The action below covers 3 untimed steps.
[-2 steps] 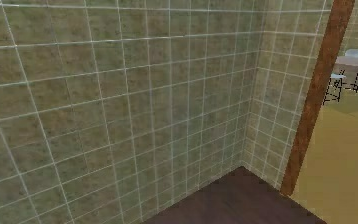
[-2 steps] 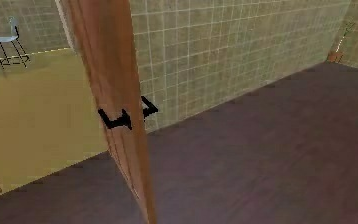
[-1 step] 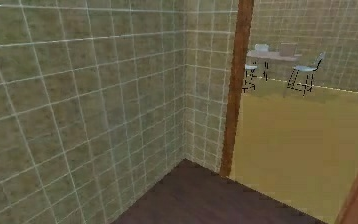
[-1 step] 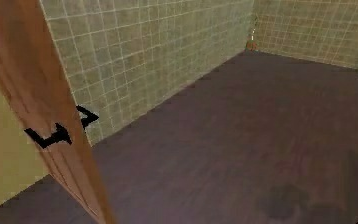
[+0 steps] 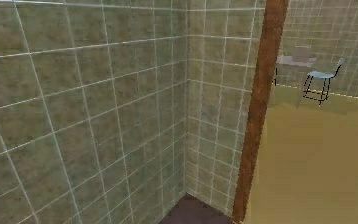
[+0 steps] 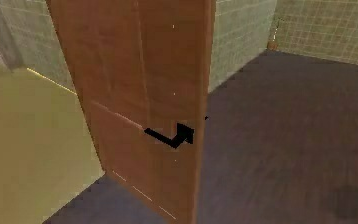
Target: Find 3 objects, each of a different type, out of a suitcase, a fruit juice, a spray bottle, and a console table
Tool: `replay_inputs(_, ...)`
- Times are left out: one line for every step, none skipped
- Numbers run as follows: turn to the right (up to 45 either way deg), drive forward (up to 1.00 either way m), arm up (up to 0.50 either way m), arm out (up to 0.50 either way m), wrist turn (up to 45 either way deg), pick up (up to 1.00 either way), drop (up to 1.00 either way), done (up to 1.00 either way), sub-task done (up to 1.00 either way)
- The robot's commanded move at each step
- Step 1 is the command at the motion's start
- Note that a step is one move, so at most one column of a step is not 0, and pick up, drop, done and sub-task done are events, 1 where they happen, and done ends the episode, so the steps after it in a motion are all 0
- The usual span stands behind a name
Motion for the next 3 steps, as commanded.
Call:
replay_inputs(33.0, 0.0, 0.0, 0.0, 0.0, 0.0, 0.0, 0.0, 0.0)
replay_inputs(0.0, 0.6, 0.0, 0.0, 0.0, 0.0, 0.0, 0.0, 0.0)
replay_inputs(21.0, 0.0, 0.0, 0.0, 0.0, 0.0, 0.0, 0.0, 0.0)
